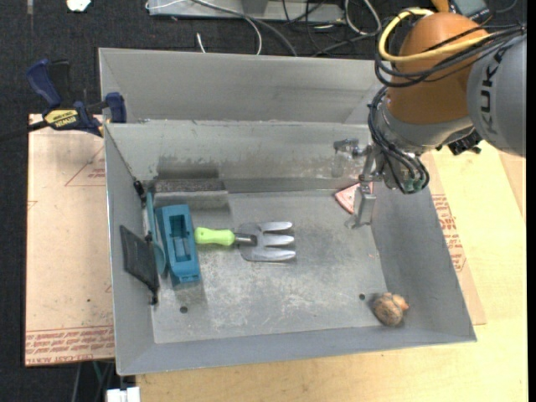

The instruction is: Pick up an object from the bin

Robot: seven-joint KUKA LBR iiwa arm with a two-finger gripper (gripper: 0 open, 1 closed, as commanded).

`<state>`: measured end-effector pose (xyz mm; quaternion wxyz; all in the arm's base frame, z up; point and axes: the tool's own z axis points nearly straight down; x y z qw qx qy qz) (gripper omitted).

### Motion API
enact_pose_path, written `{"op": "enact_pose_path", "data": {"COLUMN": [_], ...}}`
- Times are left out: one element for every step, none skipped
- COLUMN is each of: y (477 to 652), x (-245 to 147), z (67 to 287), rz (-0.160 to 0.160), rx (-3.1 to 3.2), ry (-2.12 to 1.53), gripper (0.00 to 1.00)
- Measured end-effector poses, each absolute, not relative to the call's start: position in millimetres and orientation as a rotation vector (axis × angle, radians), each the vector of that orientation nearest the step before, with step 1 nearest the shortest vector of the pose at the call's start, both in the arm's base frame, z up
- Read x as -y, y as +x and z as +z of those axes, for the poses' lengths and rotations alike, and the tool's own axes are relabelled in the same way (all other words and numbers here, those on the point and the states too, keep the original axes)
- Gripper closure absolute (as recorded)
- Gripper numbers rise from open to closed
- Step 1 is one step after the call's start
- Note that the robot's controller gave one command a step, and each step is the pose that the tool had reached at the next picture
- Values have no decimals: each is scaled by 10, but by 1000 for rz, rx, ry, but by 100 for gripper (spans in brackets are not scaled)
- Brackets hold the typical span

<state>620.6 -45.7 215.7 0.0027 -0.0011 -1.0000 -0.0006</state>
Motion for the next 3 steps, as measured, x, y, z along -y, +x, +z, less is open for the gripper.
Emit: {"op": "enact_pose_path", "data": {"y": [6218, 6170, 6034], "x": [455, 204, -66], "z": [2208, 1779, 1529], "rz": [-1, 0, -1], "rx": [3144, 3144, 3150], "ry": [-2, 148, 34], "gripper": [0, 0, 0]}}
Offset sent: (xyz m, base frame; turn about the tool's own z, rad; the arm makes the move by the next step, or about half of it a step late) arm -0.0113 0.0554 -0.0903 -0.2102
